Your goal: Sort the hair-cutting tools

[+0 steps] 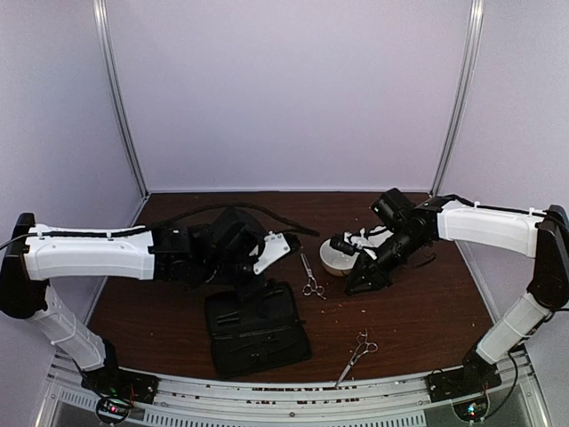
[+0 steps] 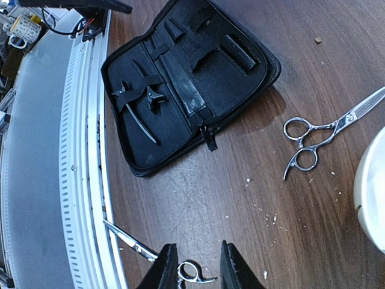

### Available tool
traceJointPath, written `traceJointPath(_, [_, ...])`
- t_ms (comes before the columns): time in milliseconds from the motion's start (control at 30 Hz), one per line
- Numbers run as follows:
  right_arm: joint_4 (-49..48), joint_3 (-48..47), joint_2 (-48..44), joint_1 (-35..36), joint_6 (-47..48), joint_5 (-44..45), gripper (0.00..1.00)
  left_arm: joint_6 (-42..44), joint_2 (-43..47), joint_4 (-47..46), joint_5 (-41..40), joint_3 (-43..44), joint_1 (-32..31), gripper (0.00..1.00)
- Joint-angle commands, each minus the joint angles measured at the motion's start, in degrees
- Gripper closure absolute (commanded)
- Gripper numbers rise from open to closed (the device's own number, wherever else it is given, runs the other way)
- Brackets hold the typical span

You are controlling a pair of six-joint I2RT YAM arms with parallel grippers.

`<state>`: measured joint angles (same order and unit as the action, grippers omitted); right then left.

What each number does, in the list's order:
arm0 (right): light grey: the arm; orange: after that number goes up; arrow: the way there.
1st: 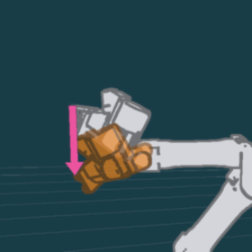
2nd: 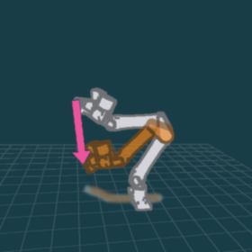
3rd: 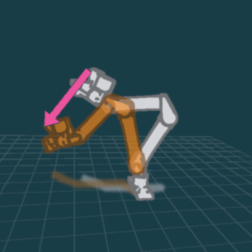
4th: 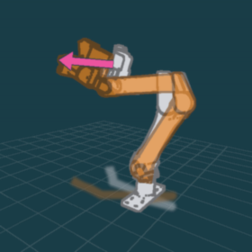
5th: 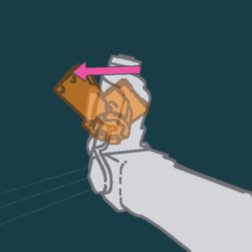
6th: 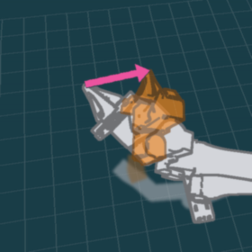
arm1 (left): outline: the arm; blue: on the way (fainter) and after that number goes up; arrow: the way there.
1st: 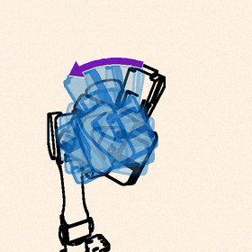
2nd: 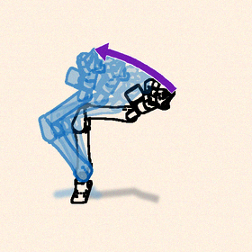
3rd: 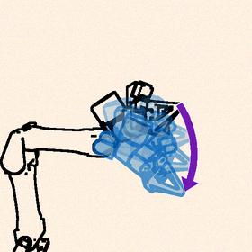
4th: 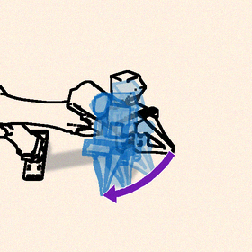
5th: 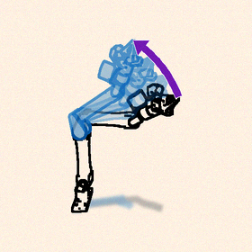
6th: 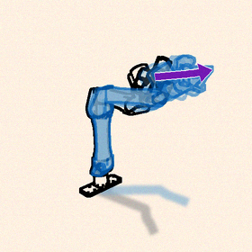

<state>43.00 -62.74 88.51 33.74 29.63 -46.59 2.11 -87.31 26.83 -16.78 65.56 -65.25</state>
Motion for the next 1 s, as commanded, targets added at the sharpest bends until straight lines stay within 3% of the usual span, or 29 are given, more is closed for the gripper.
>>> traceJointPath(0, [5.8, -2.9, -3.1, 0.2, 3.0, 3.3, 0.73, 0.8, 1.7, -6.0, -7.6, 3.9, 2.1, 0.25])
traceJointPath(200, [9.9, -3.3, -7.4, 0.3, 6.6, 7.3, 0.67, -5.1, 3.6, -8.5, -1.6, 5.5, 7.7, 0.07])
traceJointPath(400, [8.9, -4.6, -9.2, 2.5, 6.6, 12.5, 0.69, -9.5, 2.6, -6.6, 2.4, 2.9, 15.3, 0.14])
traceJointPath(567, [6.3, -0.3, -9.9, 9.1, 12.5, 19.5, 0.70, -7.4, 1.8, -5.2, 7.2, 3.5, 15.9, 0.20])
traceJointPath(800, [3.5, 6.2, -6.9, 21.5, 17.7, 29.6, 0.71, -11.8, 2.2, -5.1, 8.7, 4.0, 15.9, 0.15])
traceJointPath(967, [2.1, 8.5, -2.6, 26.2, 20.1, 34.1, 0.71, -11.3, 2.0, -4.3, 9.6, 4.5, 15.9, 0.11])
